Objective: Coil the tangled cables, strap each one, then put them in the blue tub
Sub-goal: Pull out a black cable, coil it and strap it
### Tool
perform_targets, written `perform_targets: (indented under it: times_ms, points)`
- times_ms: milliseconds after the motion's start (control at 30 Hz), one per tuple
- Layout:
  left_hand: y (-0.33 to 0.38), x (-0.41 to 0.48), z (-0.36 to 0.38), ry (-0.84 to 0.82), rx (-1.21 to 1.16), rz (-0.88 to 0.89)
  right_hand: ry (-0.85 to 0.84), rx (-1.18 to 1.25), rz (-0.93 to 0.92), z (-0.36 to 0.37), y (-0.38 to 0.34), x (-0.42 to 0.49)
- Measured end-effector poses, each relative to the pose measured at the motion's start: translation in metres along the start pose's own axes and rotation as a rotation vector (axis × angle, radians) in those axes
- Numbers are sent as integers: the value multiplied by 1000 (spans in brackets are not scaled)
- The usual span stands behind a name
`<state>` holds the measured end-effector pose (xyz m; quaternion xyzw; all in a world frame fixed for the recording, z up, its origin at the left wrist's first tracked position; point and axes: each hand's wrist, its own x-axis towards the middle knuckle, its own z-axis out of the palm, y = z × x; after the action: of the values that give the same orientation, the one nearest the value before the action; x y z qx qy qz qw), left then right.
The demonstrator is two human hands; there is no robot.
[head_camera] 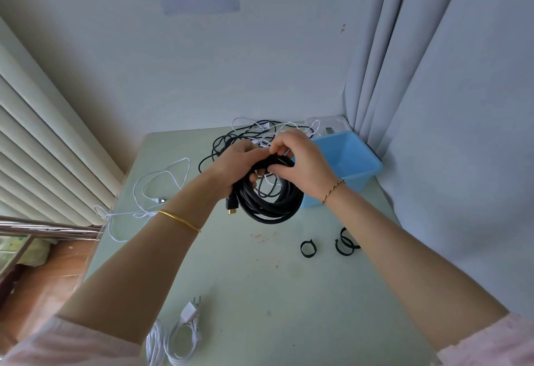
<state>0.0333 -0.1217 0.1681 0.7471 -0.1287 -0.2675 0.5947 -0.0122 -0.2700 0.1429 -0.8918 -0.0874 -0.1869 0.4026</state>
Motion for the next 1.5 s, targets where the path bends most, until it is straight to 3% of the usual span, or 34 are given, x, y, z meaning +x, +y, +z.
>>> perform_targets:
  times_ms: [200,367,533,700,1067,1500]
  points:
    - [2,3,4,34,28,55,48,-186,-22,8,-7,3]
    - [-2,8,1,67,106,66,-43,-158,40,9,-11,1]
    - [-3,9,2,74,183,93,18,-172,74,14,-13,-5]
    - [0,6,8,53,279,89,12,-359,85,19,-15,-5]
    - [-9,-1,8,122,274,181,59,-3,372,22,-12,-6]
    - [-33,-27,-28,171,198,108,93,67,314,63,-25,-15]
